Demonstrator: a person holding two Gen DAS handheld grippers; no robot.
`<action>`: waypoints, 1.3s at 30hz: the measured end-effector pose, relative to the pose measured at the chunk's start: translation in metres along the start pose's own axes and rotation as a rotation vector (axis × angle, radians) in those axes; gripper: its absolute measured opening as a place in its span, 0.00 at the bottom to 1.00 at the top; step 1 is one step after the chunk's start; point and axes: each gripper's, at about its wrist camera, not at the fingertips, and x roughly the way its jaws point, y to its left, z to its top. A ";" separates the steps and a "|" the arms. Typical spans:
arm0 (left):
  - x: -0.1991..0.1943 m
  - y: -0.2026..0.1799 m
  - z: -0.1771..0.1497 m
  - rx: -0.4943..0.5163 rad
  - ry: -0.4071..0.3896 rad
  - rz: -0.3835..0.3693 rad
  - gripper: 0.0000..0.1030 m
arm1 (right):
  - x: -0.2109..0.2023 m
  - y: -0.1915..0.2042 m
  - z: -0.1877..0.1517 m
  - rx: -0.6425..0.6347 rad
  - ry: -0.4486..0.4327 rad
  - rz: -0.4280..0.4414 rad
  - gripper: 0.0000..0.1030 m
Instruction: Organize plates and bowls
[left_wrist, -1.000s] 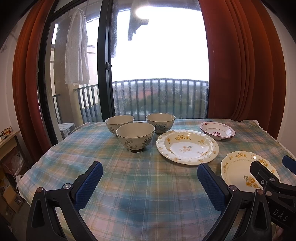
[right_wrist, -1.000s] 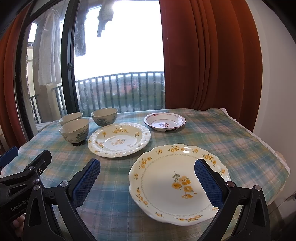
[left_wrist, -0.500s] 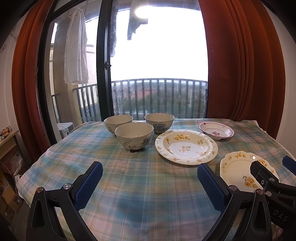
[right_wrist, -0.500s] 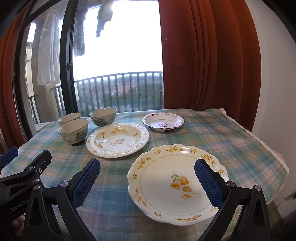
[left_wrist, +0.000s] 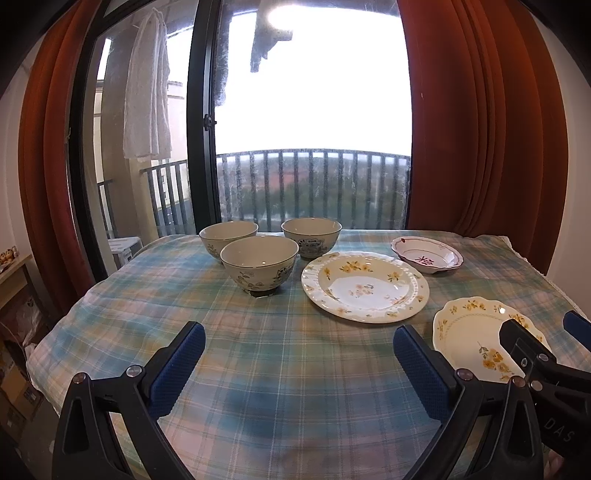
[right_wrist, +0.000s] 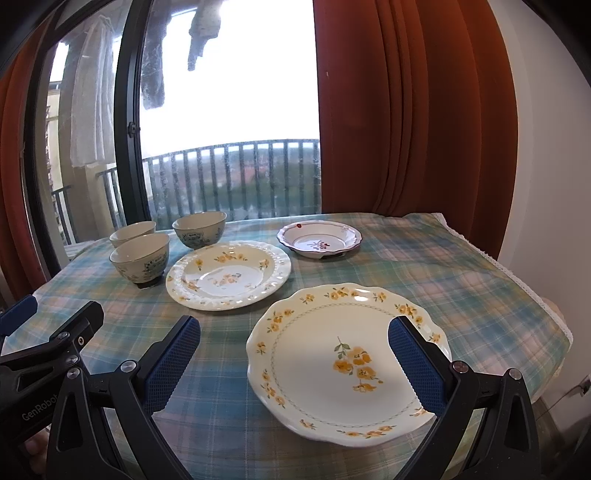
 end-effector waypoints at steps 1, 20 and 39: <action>0.000 0.000 0.000 -0.002 0.002 -0.001 0.99 | 0.000 0.000 0.000 0.000 -0.001 0.001 1.00; 0.029 -0.042 0.016 -0.017 0.067 -0.069 0.94 | 0.027 -0.041 0.023 0.023 0.038 -0.035 1.00; 0.094 -0.126 -0.012 0.059 0.310 -0.163 0.82 | 0.089 -0.112 0.004 0.065 0.212 -0.105 0.92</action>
